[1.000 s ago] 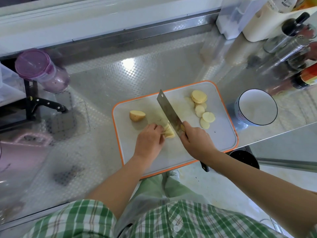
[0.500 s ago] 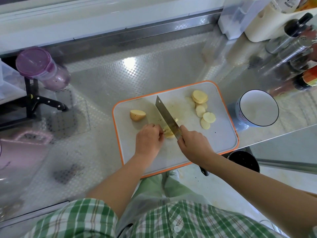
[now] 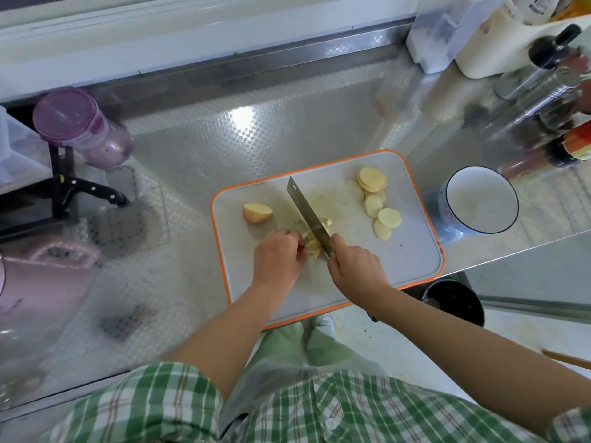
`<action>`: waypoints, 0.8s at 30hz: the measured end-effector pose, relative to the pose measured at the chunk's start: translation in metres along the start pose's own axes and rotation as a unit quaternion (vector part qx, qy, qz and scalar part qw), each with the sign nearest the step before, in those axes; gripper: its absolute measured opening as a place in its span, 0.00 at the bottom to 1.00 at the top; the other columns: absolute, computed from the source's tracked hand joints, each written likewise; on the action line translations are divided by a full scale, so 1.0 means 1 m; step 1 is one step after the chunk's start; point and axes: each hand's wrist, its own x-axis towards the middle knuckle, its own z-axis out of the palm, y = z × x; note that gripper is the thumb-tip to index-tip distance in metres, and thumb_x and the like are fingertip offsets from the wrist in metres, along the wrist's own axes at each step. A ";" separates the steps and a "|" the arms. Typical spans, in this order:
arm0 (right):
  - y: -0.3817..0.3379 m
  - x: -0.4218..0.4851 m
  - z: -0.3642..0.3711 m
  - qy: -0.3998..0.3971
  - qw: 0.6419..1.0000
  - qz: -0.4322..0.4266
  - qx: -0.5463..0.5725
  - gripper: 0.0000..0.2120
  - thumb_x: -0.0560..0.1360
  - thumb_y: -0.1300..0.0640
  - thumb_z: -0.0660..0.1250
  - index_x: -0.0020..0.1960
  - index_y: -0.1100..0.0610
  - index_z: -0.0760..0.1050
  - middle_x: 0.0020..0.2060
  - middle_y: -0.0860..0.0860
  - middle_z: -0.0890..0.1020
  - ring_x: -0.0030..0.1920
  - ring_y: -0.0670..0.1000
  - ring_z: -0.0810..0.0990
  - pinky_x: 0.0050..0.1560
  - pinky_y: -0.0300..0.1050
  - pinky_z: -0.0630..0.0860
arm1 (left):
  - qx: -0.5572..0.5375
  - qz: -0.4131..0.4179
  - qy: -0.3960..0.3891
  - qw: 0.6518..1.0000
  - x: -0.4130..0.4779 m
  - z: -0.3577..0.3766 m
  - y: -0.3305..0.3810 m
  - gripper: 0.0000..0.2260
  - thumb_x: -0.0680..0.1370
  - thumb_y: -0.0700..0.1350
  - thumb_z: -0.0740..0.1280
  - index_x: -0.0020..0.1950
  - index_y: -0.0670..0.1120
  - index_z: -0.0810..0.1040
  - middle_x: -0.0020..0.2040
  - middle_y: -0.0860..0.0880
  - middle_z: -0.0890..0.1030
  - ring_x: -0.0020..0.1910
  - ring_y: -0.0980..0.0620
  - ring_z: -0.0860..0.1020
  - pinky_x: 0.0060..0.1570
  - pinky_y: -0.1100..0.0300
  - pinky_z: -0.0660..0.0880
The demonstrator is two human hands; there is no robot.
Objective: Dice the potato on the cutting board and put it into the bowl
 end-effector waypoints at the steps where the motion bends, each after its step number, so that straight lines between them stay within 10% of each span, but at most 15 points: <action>1: -0.001 0.000 0.000 -0.001 1.000 0.001 0.003 0.07 0.80 0.57 0.53 0.56 0.58 0.64 0.28 0.50 0.65 0.32 0.59 0.70 0.34 0.48 0.64 | 0.002 0.000 0.000 1.000 0.000 -0.001 0.001 0.06 0.75 0.48 0.68 0.46 0.46 0.80 0.43 0.47 0.79 0.45 0.46 0.77 0.38 0.56 0.70; 8: 0.001 -0.002 -0.004 -0.005 1.000 0.000 0.030 0.04 0.80 0.56 0.53 0.49 0.55 0.59 0.28 0.51 0.66 0.32 0.59 0.70 0.34 0.47 0.63 | 0.003 0.001 0.005 1.000 -0.001 0.003 0.006 0.22 0.68 0.58 0.73 0.53 0.45 0.75 0.49 0.47 0.73 0.51 0.47 0.73 0.40 0.53 0.74; 24: 0.004 -0.008 -0.020 0.032 0.997 0.020 0.072 0.06 0.81 0.54 0.54 0.47 0.56 0.64 0.28 0.53 0.69 0.31 0.60 0.73 0.30 0.47 0.64 | -0.046 0.001 0.023 0.999 0.004 0.000 0.004 0.13 0.72 0.49 0.72 0.52 0.46 0.76 0.48 0.48 0.76 0.48 0.47 0.76 0.41 0.54 0.74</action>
